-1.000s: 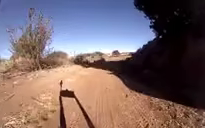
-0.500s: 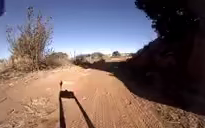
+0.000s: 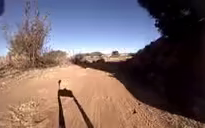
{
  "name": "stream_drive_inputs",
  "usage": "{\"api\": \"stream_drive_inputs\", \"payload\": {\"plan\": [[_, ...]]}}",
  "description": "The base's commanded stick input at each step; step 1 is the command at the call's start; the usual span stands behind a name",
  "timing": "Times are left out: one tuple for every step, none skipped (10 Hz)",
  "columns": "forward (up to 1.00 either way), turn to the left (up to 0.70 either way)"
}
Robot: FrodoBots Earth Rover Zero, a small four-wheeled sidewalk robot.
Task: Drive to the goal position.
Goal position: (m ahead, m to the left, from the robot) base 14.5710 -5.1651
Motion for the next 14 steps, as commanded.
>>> {"api": "stream_drive_inputs", "payload": {"plan": [[0.50, 0.00], [0.50, 0.00], [0.50, 0.00], [0.50, 0.00], [0.50, 0.00], [0.50, 0.00], [0.50, 0.00], [0.50, 0.00], [0.50, 0.00], [0.50, 0.00], [0.50, 0.00], [0.50, 0.00], [0.50, 0.00], [0.50, 0.00]]}}
